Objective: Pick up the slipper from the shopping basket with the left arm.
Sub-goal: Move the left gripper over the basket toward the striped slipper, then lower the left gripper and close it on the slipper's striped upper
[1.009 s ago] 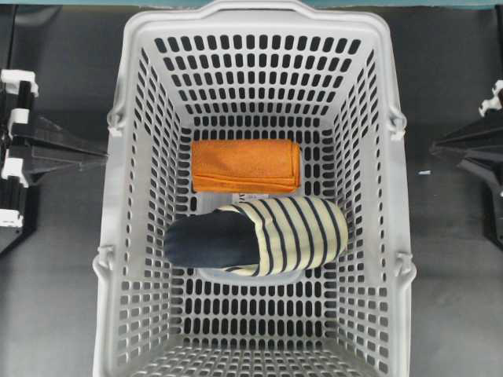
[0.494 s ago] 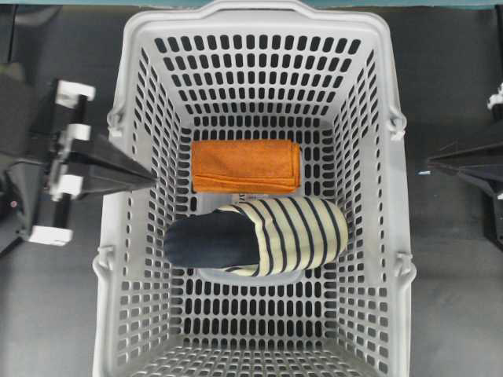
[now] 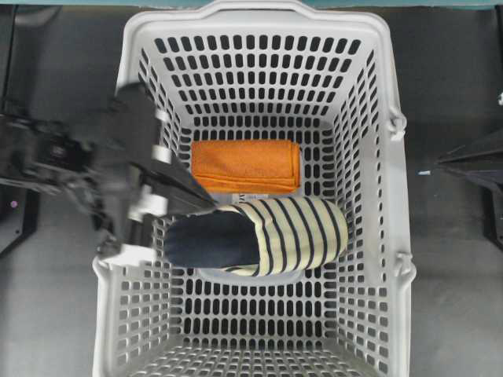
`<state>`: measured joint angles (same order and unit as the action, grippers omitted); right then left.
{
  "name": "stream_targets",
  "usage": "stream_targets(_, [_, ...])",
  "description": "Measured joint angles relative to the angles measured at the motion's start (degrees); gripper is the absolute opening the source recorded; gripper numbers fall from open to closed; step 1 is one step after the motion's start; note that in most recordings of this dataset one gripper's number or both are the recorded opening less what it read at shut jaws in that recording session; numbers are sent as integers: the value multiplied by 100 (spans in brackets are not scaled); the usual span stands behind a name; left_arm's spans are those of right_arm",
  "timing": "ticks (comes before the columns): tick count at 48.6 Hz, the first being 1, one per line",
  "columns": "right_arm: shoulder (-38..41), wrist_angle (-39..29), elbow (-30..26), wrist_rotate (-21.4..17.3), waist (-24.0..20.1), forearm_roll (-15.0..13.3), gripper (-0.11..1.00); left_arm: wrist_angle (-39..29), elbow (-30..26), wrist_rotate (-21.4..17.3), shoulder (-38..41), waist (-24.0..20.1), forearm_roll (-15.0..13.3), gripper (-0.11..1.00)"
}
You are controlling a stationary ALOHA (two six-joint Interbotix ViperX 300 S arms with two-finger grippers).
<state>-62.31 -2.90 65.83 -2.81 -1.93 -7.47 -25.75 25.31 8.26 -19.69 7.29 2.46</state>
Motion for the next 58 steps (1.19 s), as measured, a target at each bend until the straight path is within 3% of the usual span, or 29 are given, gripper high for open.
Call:
stream_targets(13, [-519, -62, 264, -211, -9, 26, 0, -1239, -1002, 114, 1107, 141, 0, 1])
stream_targets(15, [-527, -70, 272, -211, -18, 26, 0, -1450, -1160, 167, 1239, 149, 0, 5])
stream_targets(26, [-527, -88, 272, -211, -26, 26, 0, -2558, -2232, 272, 2136, 158, 0, 70])
stream_targets(31, [-536, -88, 281, -211, -26, 26, 0, -2927, -2689, 193, 2566, 167, 0, 89])
stream_targets(43, [-536, -88, 281, -211, -26, 26, 0, -3032, -3199, 26, 3296, 158, 0, 91])
stream_targets(58, [-527, -88, 299, -220, -26, 26, 0, -3023, -3023, 44, 3709, 114, 0, 91])
